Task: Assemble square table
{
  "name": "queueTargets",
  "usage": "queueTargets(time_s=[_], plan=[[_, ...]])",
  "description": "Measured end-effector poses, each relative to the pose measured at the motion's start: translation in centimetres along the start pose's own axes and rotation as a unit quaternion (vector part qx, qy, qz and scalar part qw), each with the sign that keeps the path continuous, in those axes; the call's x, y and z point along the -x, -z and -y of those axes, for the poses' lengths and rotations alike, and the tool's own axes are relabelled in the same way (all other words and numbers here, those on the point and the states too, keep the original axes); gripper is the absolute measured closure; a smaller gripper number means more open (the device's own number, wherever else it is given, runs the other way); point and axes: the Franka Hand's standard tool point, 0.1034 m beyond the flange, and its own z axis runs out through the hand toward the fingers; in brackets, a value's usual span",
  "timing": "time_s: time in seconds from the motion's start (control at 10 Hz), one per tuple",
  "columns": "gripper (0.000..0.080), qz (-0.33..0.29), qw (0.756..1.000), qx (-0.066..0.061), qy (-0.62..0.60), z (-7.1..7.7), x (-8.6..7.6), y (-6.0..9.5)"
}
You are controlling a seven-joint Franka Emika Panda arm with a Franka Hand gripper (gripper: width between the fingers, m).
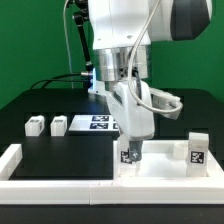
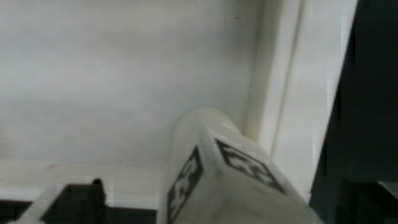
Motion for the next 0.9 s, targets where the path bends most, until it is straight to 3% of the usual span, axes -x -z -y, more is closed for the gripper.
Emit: queueTargets(time_s=[0.2, 0.4, 0.5, 0.6, 0.7, 0.8, 0.9], plan=[[0.015, 0.0, 0.996, 0.0, 0.094, 0.0, 0.0, 0.0], [0.015, -0.008, 0.963, 0.0, 0.271, 0.7, 0.3, 0.4], [0.015, -0.011, 0.924, -0.003, 0.382, 1.2, -0.3, 0.8], [0.015, -0.011, 0.911, -0.004, 0.412, 1.2, -0.6, 0.8], [0.015, -0.011, 0.916, -0.004, 0.401, 1.2, -0.5, 0.7], [0.0243, -0.011, 0.919, -0.004, 0.394, 1.2, -0.4, 0.7], [0.0243, -0.011, 0.92, -0.004, 0.392, 1.2, -0.5, 0.7]])
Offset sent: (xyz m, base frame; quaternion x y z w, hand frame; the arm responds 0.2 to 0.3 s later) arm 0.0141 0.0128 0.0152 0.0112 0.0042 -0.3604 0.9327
